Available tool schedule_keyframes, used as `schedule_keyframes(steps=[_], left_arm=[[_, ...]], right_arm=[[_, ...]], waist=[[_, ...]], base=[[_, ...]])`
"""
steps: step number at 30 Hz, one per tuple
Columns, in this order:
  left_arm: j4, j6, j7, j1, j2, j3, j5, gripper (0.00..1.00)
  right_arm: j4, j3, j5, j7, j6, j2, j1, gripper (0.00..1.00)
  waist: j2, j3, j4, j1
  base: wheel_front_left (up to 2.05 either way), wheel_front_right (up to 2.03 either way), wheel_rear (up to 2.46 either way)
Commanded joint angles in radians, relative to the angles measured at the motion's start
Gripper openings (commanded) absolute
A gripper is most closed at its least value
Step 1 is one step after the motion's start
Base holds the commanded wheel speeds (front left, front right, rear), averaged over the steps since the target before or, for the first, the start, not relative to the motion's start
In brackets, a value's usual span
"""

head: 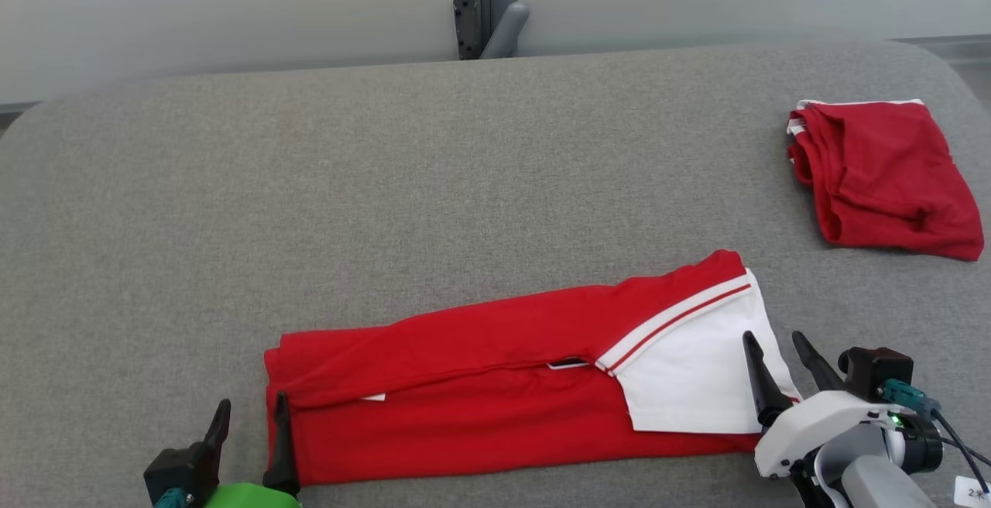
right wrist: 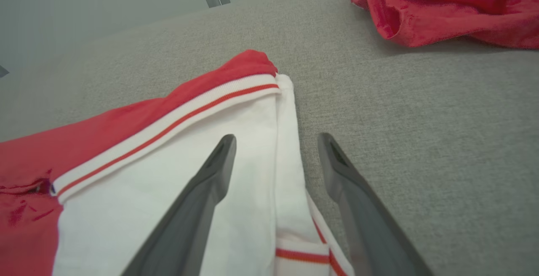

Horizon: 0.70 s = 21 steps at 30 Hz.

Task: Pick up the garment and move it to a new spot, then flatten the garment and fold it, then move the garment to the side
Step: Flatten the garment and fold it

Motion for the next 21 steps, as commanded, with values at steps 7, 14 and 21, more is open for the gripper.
schedule_keyframes(steps=[7,14,21], left_arm=[[-0.014,0.014,0.001,-0.035,0.002,-0.032,0.002,1.0],[-0.011,0.014,0.001,-0.033,0.002,-0.03,0.008,1.0],[-0.008,0.01,0.001,-0.035,0.002,-0.034,0.003,1.0]], right_arm=[[0.158,0.06,0.038,0.02,0.0,-0.009,-0.101,1.0],[0.254,0.161,0.103,0.047,0.002,0.01,-0.126,1.0],[0.244,0.287,0.21,0.033,0.001,-0.021,-0.142,0.0]], waist=[[-0.0001,0.06,0.047,0.0],[-0.0001,0.062,0.062,0.0],[-0.0001,0.066,0.061,0.0]], base=[[0.0,0.0,0.0],[0.0,0.0,0.0],[0.0,0.0,0.0]])
